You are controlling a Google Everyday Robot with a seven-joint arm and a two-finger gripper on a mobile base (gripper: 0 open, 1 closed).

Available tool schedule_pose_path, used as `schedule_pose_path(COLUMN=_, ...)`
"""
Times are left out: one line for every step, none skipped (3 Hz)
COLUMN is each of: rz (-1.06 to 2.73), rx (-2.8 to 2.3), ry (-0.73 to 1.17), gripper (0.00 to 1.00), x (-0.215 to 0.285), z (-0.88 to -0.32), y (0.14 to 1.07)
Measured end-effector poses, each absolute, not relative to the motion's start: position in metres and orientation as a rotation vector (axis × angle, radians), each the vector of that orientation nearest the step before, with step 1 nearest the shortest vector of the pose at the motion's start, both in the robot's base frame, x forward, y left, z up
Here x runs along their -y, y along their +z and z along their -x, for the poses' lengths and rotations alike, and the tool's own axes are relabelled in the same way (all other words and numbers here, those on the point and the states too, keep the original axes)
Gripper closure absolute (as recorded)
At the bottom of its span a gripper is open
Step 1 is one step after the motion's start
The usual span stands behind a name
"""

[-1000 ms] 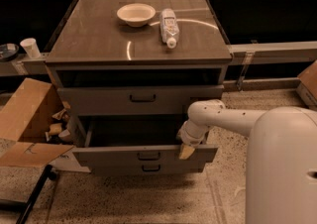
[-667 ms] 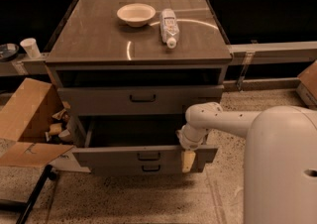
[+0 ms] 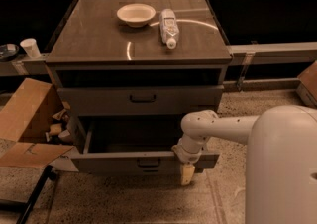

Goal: Open middle drawer

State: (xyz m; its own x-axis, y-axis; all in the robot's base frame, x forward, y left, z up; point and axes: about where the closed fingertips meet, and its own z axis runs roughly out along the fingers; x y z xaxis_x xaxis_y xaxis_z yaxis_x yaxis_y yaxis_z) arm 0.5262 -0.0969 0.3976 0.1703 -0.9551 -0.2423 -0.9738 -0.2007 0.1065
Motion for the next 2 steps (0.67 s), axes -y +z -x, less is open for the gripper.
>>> schedule_pose_path(rz=2.346, rx=-1.938, ry=0.395, gripper=0.5, x=0.097, z=-0.526, y=0.399)
schedule_pose_path(rz=2.351, rx=-1.918, ry=0.395, gripper=0.73, x=0.095, z=-0.511, y=0.409)
